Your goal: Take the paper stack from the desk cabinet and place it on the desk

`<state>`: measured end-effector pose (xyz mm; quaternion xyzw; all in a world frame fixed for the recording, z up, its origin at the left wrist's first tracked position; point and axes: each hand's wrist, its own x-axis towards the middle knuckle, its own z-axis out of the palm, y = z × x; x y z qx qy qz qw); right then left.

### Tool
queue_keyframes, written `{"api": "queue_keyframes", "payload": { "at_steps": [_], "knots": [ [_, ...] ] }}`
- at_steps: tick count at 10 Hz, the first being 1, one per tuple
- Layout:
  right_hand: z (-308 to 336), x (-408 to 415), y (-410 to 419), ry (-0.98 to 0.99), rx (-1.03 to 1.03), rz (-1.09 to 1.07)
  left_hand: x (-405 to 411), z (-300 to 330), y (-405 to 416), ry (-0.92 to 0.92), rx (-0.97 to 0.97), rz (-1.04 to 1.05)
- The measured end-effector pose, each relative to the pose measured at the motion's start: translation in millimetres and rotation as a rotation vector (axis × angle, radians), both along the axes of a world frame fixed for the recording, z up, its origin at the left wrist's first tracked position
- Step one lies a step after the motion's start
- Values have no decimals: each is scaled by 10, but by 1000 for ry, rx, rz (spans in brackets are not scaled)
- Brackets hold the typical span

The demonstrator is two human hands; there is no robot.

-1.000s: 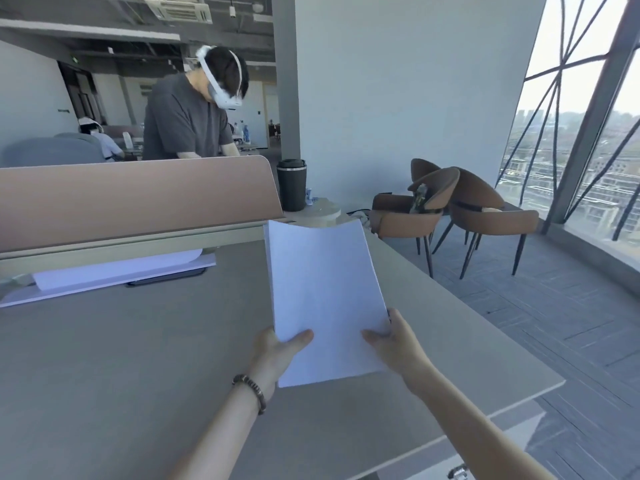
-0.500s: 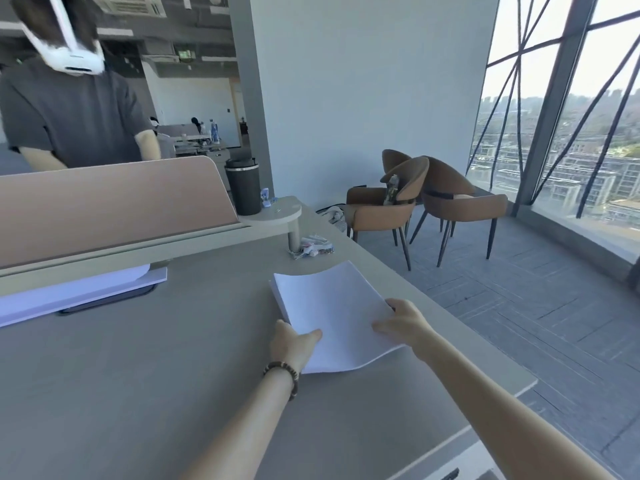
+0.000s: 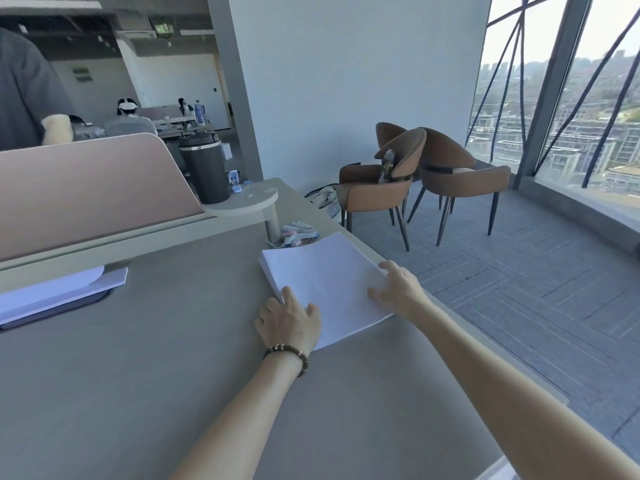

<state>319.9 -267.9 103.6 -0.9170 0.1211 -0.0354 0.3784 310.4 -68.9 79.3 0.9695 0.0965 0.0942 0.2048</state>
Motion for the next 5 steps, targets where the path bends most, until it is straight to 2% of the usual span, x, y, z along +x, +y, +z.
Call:
{"api": "queue_keyframes", "payload": {
  "at_steps": [1,2,3,5],
  "knots": [
    [-24,54,3,28,-144,-5,21,-55,-41,6,85,23],
    [-55,48,35,9,-423,1,48,-71,-37,-3,81,33],
    [-67,-8,56,-18,-524,14,41,-52,-7,20,59,29],
    [-9,-59,95,-3,-599,49,-88,160,83,123,6,-98]
  ]
}}
